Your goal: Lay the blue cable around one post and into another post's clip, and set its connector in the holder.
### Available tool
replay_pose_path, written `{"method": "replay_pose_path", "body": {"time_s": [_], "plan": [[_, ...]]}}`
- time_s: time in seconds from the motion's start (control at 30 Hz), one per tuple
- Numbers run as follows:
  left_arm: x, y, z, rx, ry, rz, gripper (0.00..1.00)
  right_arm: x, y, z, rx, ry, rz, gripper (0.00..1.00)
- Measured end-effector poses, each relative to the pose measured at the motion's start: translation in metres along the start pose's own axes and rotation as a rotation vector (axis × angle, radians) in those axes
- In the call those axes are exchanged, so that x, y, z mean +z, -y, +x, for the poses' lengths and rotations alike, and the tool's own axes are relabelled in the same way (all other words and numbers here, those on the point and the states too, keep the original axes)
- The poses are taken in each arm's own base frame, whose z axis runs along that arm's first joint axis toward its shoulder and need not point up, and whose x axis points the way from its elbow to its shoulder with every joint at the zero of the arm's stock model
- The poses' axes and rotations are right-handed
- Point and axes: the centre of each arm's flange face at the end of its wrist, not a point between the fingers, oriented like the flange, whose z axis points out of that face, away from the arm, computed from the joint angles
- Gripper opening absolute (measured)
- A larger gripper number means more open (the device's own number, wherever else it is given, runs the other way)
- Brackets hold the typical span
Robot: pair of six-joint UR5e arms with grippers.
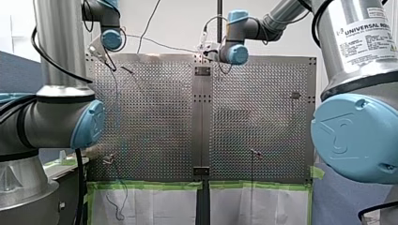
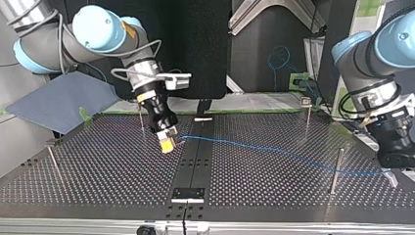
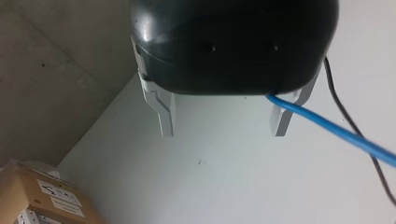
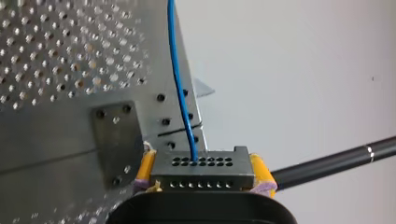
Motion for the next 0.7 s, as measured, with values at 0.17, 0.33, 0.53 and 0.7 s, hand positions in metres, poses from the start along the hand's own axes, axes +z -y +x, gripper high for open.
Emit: {"method": "replay_pose_path", "body": {"time_s": [0.17, 0.33, 0.53, 0.7], "plan": [[0.011, -0.017, -0.003, 0.017, 0.014, -0.022, 0.98, 0.012, 0.013, 0.003, 0.005, 0.003, 0.023, 0.00], [0.021, -0.031, 0.003, 0.016, 0.013, -0.019, 0.98, 0.024, 0.027, 0.009, 0.006, 0.000, 0.046, 0.00], [0.035, -0.049, 0.015, 0.022, -0.007, -0.029, 0.98, 0.038, 0.036, 0.013, 0.006, -0.006, 0.060, 0.00], [0.042, -0.065, 0.023, 0.023, -0.024, -0.042, 0.98, 0.044, 0.040, 0.006, 0.003, 0.005, 0.066, 0.00]]}}
